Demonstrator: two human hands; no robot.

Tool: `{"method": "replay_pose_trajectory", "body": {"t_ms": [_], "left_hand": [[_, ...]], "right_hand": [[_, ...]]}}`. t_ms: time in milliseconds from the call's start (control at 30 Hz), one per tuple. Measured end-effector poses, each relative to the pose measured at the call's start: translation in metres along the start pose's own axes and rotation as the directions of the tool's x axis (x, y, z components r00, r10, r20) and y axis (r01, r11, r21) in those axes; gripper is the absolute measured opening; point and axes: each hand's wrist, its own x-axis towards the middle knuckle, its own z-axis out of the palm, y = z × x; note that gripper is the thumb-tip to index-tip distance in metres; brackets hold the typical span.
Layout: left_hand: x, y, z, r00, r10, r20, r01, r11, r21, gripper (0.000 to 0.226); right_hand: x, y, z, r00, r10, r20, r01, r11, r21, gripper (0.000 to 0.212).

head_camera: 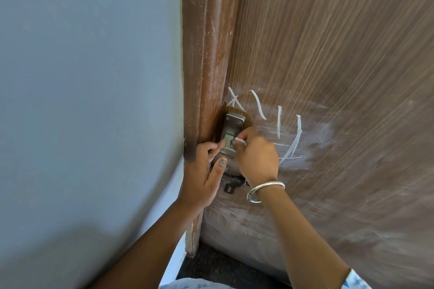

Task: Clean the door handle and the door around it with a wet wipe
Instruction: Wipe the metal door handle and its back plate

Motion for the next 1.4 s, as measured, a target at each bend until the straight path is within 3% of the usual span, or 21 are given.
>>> {"method": "replay_pose_trajectory", "body": {"t_ms": [400, 767, 1100, 1400], "left_hand": [[0.003, -0.005, 0.001, 1.0, 0.013, -0.004, -0.013, 1.0, 0.007, 0.024], [0.003, -0.005, 0.002, 0.999, 0.033, -0.007, -0.033, 0.999, -0.009, 0.027], [0.001, -0.007, 0.001, 0.998, 0.056, 0.028, -0.056, 0.998, -0.02, 0.026], [0.0, -0.009, -0.001, 0.998, 0.007, 0.065, -0.007, 1.0, -0.01, 0.03]], "right_hand": [[-0.002, 0.009, 0.001, 0.988, -0.091, 0.121, 0.101, 0.992, -0.079, 0.03], [-0.001, 0.015, 0.005, 0.981, -0.169, 0.099, 0.183, 0.97, -0.163, 0.025], [0.003, 0.017, -0.007, 0.926, -0.312, 0.212, 0.357, 0.906, -0.226, 0.025], [-0.011, 0.045, -0.032, 0.959, -0.225, 0.17, 0.261, 0.936, -0.235, 0.023]]}}
